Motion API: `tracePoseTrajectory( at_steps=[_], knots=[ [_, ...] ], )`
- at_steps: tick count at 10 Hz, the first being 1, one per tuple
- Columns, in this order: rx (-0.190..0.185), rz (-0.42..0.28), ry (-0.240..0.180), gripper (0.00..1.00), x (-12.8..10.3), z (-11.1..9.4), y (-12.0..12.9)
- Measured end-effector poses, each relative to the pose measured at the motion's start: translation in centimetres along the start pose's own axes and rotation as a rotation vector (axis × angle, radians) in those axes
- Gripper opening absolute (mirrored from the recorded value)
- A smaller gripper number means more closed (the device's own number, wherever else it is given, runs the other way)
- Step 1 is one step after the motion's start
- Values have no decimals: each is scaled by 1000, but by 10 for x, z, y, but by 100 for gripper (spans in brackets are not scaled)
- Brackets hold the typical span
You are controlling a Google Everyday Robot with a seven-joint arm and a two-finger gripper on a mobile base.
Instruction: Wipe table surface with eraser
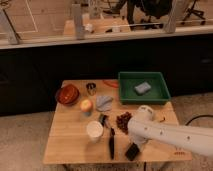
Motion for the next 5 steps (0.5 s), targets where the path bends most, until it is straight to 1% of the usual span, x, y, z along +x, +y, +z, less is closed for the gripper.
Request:
tracePoseTrajectory(
  at_steps=[1,3,5],
  knots=[
    [2,28,0,0,12,0,-3],
    [20,56,0,0,31,-6,-22],
    [37,68,-12,0,36,-12,-38]
  ],
)
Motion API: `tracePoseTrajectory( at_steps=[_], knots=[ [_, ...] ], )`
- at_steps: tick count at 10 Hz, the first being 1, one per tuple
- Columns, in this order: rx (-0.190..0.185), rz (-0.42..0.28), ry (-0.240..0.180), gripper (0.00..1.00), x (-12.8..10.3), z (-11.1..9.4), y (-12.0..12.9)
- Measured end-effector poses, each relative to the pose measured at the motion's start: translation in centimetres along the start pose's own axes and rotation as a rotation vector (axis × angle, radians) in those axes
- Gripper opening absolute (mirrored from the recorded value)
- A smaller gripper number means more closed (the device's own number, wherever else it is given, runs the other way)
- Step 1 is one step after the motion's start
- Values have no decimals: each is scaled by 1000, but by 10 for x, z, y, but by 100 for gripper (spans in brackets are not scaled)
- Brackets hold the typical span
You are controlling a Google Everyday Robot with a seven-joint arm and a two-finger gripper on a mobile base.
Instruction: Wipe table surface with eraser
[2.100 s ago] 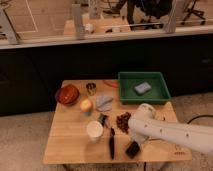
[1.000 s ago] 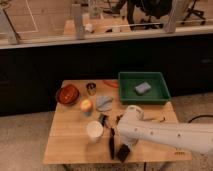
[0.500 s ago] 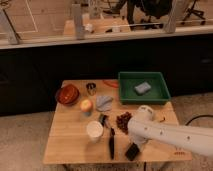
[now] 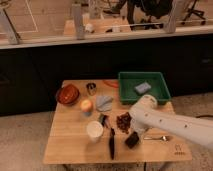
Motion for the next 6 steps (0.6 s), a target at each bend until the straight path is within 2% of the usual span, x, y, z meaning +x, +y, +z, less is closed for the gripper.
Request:
tracePoseTrajectory(
  at_steps=[1,4,6],
  knots=[
    [3,-3,-6,0,-3,-1,-5],
    [18,-61,-26,0,-36,-4,-31],
    [21,-118,-29,0,-62,-4,-31]
  ],
)
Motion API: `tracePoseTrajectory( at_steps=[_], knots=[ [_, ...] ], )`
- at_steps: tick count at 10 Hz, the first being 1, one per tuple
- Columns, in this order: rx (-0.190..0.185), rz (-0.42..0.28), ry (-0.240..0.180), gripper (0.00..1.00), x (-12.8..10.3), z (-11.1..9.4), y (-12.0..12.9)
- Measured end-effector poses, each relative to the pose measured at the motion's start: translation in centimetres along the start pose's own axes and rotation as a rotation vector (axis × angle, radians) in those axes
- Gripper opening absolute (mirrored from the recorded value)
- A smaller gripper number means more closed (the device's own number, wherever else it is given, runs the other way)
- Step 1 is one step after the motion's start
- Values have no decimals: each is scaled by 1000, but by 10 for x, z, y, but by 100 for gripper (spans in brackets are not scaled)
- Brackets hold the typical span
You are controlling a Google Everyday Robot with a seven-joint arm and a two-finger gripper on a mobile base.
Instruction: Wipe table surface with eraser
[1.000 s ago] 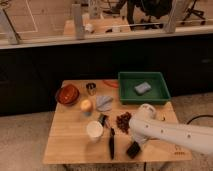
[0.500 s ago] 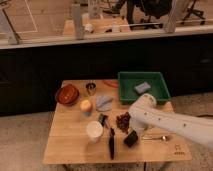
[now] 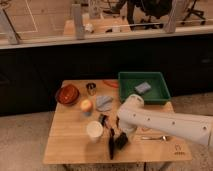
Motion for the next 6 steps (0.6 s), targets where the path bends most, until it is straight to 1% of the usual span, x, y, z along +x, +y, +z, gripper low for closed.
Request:
tracePoseTrajectory(
  at_steps=[2,3,4,5,6],
  knots=[
    [-6,-28,1,0,-15,0,15],
    [-11,-40,7,0,-21,0,28],
    [-18,-48,14,0,-22,0,44],
    [-21,-49,18,0,-19,0,54],
    [-28,-35,25,0,-9,2,67]
  ],
)
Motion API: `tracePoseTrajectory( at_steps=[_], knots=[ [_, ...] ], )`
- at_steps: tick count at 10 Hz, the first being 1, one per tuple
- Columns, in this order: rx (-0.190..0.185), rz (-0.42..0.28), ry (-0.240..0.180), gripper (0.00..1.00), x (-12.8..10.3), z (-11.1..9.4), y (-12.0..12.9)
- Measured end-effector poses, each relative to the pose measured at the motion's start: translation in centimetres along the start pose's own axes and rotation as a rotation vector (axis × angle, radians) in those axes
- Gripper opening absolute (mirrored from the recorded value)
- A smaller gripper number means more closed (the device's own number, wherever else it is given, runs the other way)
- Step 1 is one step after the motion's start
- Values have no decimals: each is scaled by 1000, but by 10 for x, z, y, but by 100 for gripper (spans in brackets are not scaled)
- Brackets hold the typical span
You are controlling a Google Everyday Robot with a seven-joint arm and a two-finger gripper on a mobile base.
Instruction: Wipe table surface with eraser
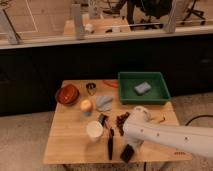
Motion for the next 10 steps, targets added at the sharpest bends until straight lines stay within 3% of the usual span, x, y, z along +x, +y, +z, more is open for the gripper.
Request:
tracePoseTrajectory(
  at_steps=[4,7,10],
  knots=[
    [-26,82,6,0,34,10,12],
    [-19,114,6,0,54,11,-5],
    [5,85,8,0,45,3,-33]
  ],
)
